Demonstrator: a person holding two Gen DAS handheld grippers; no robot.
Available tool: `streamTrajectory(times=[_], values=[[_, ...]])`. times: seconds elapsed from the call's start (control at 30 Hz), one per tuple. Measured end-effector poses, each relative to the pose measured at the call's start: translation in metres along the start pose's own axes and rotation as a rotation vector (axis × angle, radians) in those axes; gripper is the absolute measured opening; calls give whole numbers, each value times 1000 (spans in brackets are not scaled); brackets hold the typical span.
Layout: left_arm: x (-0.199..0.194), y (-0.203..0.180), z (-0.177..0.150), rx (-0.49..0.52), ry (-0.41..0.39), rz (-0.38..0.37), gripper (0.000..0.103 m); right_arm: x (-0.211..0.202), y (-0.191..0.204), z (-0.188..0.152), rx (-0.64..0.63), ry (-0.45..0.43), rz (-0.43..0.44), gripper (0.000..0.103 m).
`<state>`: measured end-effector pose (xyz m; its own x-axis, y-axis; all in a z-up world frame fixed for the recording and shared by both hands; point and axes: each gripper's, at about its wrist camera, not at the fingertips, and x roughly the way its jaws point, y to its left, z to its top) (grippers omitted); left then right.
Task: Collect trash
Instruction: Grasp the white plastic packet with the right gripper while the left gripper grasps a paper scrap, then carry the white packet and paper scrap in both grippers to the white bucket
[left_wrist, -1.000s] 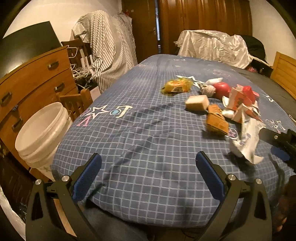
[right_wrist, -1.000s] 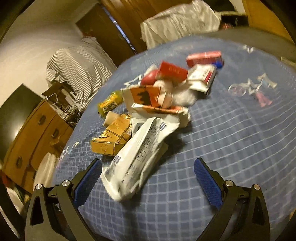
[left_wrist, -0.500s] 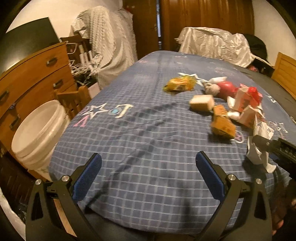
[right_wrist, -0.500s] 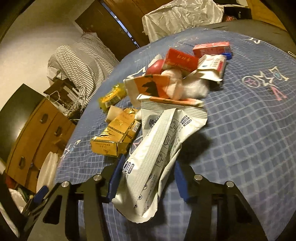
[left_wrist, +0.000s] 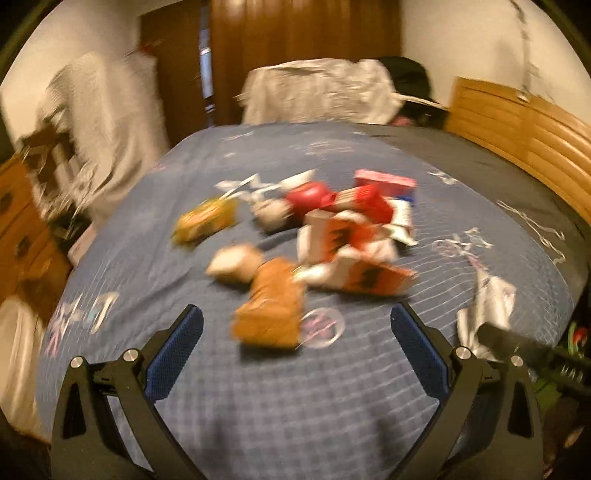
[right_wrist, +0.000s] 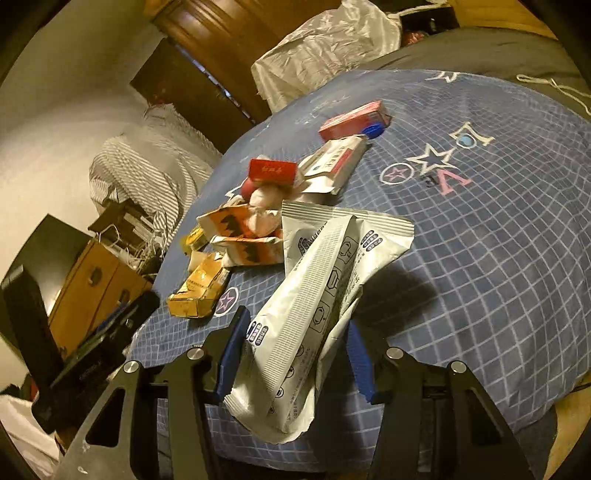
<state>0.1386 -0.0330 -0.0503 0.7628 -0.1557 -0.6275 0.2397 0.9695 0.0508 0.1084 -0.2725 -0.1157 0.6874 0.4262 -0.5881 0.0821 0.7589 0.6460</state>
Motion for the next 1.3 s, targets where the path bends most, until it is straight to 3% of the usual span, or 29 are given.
streamTrajectory(times=[0.13, 0.27, 0.5, 0.53, 0.6, 0.63, 0.67, 0.7, 0.73, 0.97, 1.3], values=[[24, -8, 32, 37, -35, -9, 98, 0, -16, 1, 25, 15, 13, 53], [58, -9, 59, 63, -5, -59, 98, 6, -26, -3, 53, 28, 18, 53], [111, -5, 67, 76, 81, -124, 98, 7, -30, -3, 65, 36, 37, 54], [114, -3, 66, 67, 93, -143, 93, 7, -30, -3, 65, 37, 38, 54], [116, -2, 61, 66, 123, -237, 60, 7, -30, -4, 65, 37, 39, 54], [113, -3, 59, 71, 128, -283, 53, 7, -30, -4, 66, 37, 39, 54], [109, -5, 57, 88, 120, -284, 48, 7, -30, -4, 65, 37, 38, 54], [107, -7, 55, 99, 115, -285, 30, 7, -30, -3, 65, 37, 37, 54], [106, -7, 54, 100, 124, -293, 20, 7, -29, -3, 64, 37, 36, 54], [88, -9, 33, 79, 128, -371, 6, 9, -25, -2, 55, 36, 27, 54], [34, 28, 33, -60, 17, -252, 5, 5, -16, 0, 8, 17, 24, 54]])
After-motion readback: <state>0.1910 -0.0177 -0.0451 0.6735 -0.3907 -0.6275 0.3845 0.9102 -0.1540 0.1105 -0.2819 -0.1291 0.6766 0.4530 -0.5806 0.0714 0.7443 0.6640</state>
